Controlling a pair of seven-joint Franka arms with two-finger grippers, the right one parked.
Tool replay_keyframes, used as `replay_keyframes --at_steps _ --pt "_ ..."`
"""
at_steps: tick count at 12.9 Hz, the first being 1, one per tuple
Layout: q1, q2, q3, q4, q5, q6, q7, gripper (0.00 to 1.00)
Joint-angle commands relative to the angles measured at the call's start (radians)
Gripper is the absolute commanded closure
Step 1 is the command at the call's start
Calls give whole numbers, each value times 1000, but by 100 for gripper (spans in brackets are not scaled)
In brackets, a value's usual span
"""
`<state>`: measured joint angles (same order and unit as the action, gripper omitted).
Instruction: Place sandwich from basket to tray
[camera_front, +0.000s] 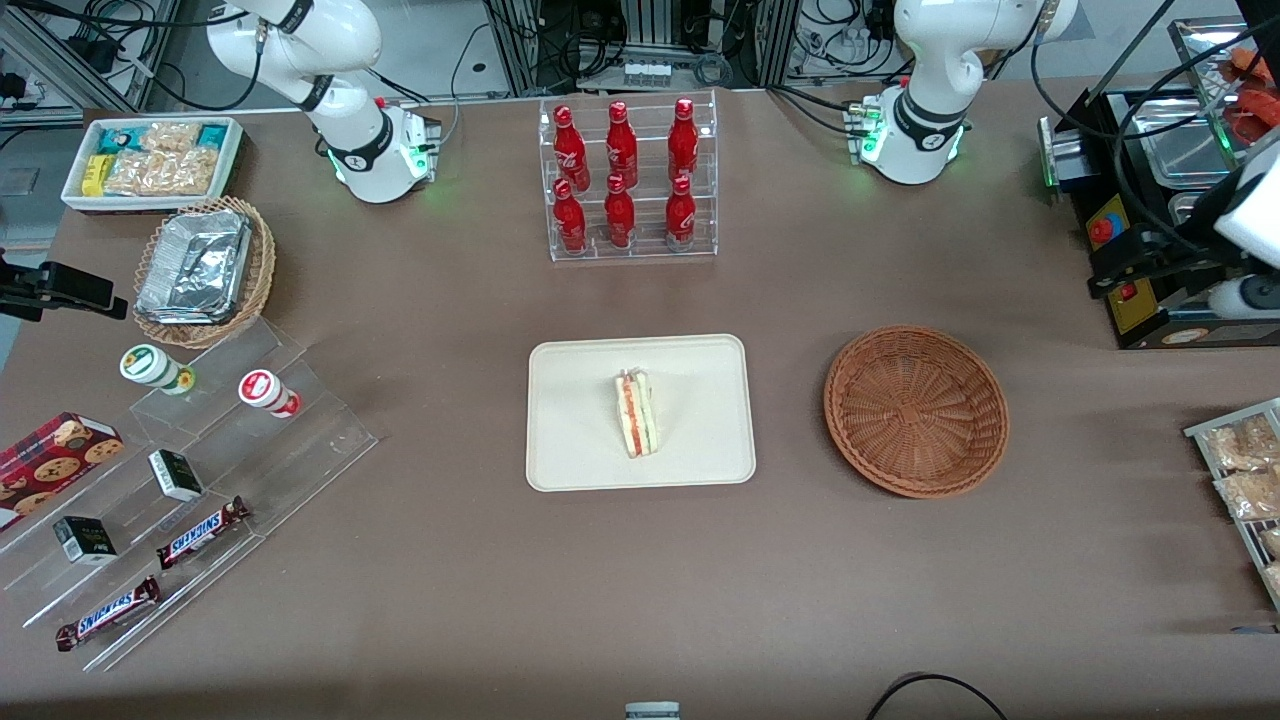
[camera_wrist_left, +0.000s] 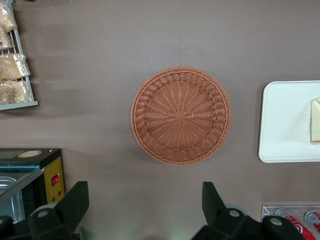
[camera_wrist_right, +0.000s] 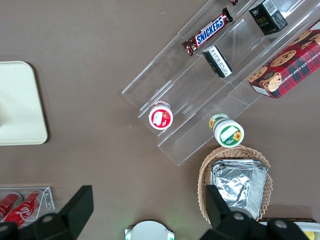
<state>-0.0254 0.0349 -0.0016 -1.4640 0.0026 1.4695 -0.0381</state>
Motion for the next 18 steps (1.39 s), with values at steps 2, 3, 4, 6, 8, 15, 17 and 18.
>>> replay_keyframes --at_steps 2,3,4,6,8,15,17,18 --pt "16 -21 -11 -18 -16 3 23 0" --pt "24 -23 -12 -4 -19 3 30 0" --pt "22 -26 -12 -4 -16 3 49 0" --pt "22 -53 -12 -33 -9 5 53 0" --pt "22 -78 -12 -47 -7 -1 53 0" --pt "42 -110 -18 -93 -6 -26 43 0" --pt "42 -156 -18 -156 -6 11 43 0" --pt "42 -162 -18 -165 -6 21 41 0"
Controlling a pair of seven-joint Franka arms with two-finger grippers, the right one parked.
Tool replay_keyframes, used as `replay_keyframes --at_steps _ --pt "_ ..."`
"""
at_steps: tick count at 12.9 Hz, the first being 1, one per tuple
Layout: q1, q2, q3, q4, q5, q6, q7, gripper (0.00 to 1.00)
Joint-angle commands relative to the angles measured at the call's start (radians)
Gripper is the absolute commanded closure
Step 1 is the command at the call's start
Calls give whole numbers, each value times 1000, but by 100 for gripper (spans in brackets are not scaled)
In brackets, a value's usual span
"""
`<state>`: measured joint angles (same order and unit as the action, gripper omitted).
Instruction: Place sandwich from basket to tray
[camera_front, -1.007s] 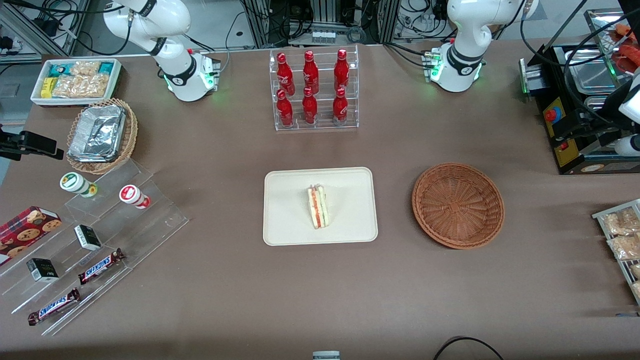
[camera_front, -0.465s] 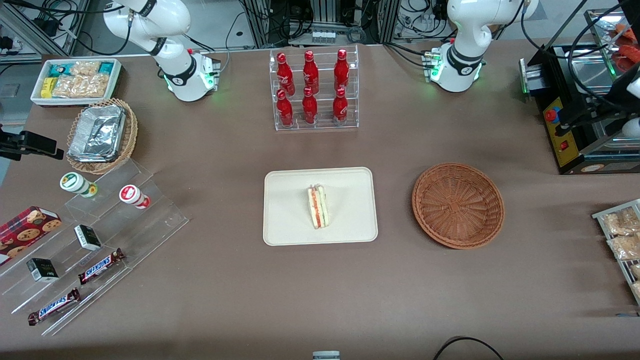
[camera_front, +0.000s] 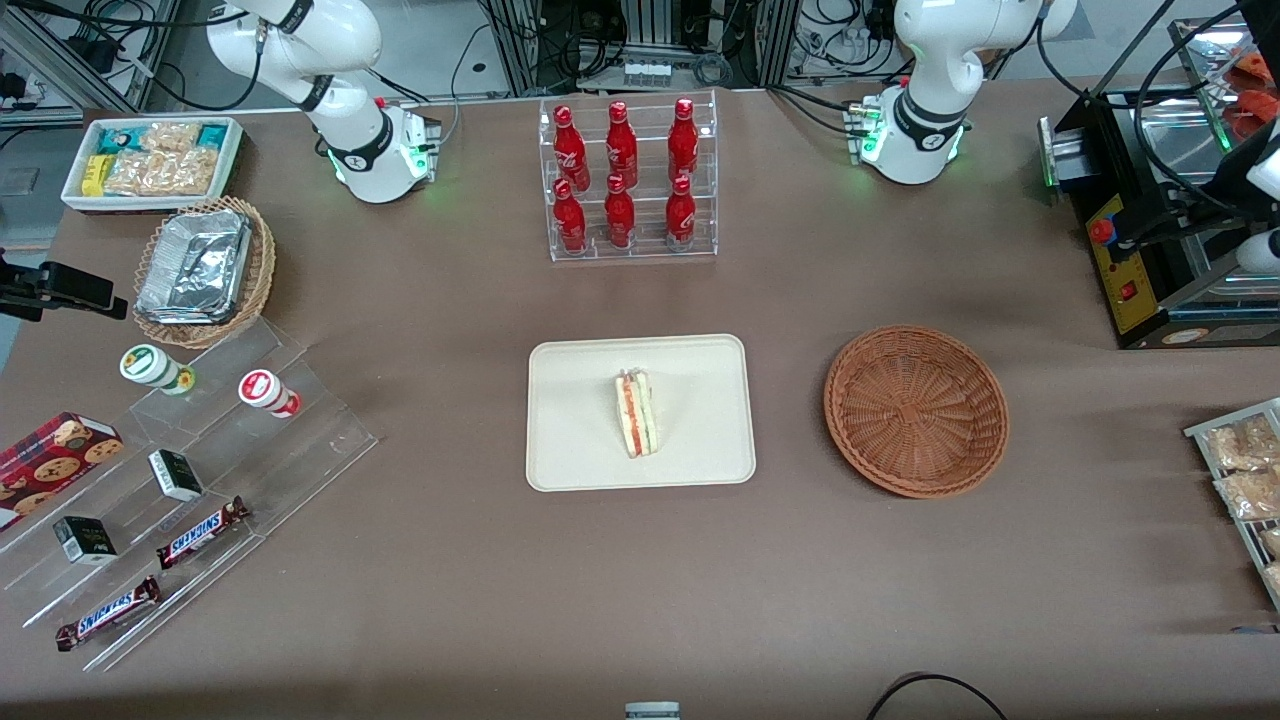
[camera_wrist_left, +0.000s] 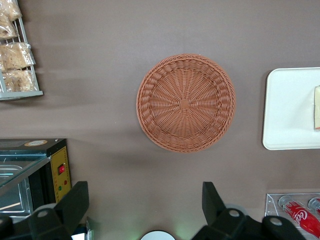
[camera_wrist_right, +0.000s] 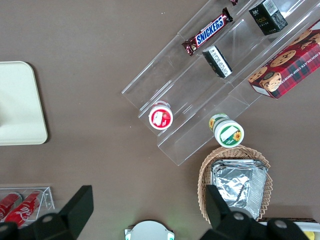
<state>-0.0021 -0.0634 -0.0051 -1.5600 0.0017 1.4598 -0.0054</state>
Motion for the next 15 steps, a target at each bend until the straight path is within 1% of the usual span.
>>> replay_keyframes --at_steps 1,4,9,11,15 --pt "19 -61 -15 -66 -6 33 7 0" --pt "19 -33 -15 -32 -11 36 7 0" --pt "25 -27 -16 -29 -8 37 4 0" --pt "56 -26 -55 -29 -5 37 2 0" --pt "54 -19 -56 -20 -6 37 -13 0"
